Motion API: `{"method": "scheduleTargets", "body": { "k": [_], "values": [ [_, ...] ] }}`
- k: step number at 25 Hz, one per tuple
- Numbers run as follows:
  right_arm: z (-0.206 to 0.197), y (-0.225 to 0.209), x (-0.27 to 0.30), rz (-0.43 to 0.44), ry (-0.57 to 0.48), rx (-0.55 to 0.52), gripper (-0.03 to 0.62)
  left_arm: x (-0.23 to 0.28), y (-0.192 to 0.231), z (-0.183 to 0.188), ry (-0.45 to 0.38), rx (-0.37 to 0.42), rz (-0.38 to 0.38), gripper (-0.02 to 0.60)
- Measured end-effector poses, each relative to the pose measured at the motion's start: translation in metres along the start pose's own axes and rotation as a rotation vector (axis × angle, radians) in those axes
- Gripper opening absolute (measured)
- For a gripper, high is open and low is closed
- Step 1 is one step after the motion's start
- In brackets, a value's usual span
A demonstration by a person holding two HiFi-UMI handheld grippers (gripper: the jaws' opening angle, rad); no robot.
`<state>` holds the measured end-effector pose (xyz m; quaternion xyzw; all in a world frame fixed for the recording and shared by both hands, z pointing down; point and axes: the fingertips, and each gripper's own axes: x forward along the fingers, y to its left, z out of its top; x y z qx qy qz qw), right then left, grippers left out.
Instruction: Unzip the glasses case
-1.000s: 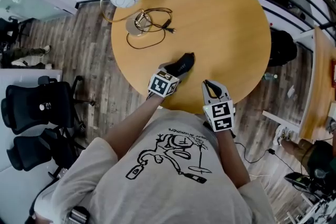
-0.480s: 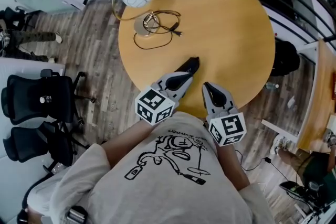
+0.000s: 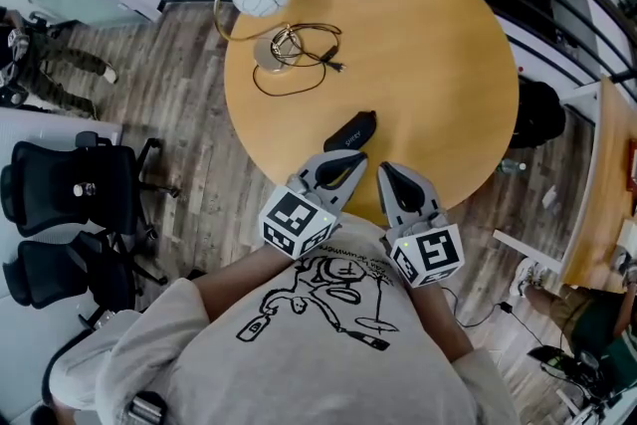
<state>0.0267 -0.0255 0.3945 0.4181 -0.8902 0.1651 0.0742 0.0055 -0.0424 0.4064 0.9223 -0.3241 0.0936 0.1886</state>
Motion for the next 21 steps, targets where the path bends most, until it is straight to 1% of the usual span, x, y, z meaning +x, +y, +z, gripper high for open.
{"method": "scheduleTargets", "body": {
  "k": [6, 11, 15, 21],
  "values": [
    [0.0002, -0.0018, -0.0006, -0.005, -0.004, 0.006, 0.021, -0.0004, -0.0005, 0.0007, -0.003, 0.007, 0.010, 0.009],
    [-0.0021, -0.0024, -0.0014, -0.006, 0.002, 0.016, 0.021, -0.0019, 0.0014, -0.0031, 0.006, -0.003, 0.020, 0.009],
    [-0.0068, -0.0009, -0.0013, 0.005, 0.017, 0.026, 0.021, -0.0010, 0.0001, -0.0064, 0.010, -0.006, 0.020, 0.009],
    [-0.0039, -0.0047, -0.0006, -0.005, 0.012, 0.018, 0.021, 0.0014, 0.0018, -0.0053, 0.014, -0.010, 0.020, 0.009]
  ]
}}
